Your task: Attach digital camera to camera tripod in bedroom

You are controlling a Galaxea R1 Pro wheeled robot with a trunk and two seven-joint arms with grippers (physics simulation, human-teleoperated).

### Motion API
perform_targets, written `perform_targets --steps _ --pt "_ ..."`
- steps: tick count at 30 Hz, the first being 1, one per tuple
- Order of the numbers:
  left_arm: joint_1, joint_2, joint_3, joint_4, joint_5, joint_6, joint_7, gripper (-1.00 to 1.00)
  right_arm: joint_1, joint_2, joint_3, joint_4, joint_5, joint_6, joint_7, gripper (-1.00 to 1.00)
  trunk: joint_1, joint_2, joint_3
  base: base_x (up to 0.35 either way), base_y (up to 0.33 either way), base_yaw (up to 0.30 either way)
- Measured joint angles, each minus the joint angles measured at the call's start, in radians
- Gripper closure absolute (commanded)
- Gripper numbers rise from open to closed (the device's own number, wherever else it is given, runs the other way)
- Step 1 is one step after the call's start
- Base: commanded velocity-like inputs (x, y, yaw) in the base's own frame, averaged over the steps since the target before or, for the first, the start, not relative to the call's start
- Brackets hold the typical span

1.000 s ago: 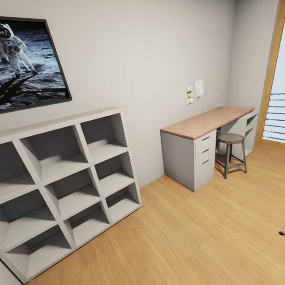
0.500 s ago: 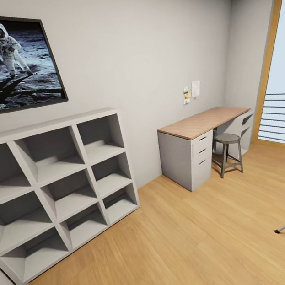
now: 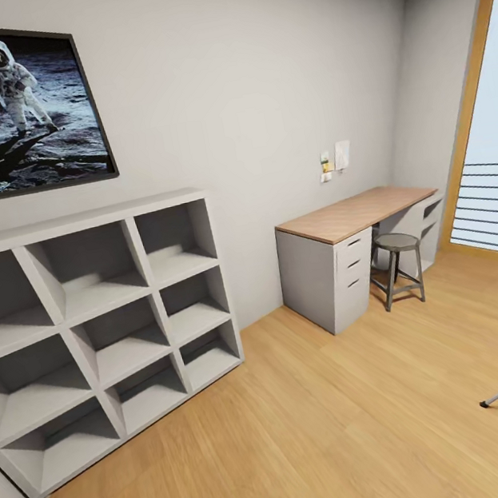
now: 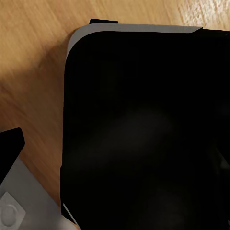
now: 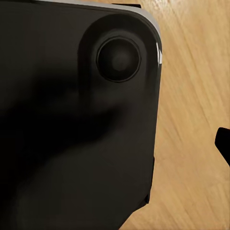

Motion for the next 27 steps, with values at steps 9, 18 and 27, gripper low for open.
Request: perform_targets --steps 9,18,27 --pt "0.000 0.003 -0.002 -0.001 0.011 0.000 0.000 -1.00 0.000 -0.001 -0.002 0.000 -0.003 -0.001 -0.004 -1.00 0.000 0.000 0.000 0.000 0.000 0.000" --pt "-0.001 0.076 -0.001 -0.081 0.109 0.019 0.000 -1.00 0.000 -0.046 -0.004 -0.055 -0.001 0.008 -0.006 -1.00 0.000 0.000 0.000 0.000 0.000 0.000" --pt "-0.003 0.261 0.003 -0.437 0.316 0.345 -0.007 -1.00 -0.011 -0.067 -0.005 -0.408 -0.002 0.187 0.000 -1.00 0.000 0.000 0.001 0.000 0.000 0.000"
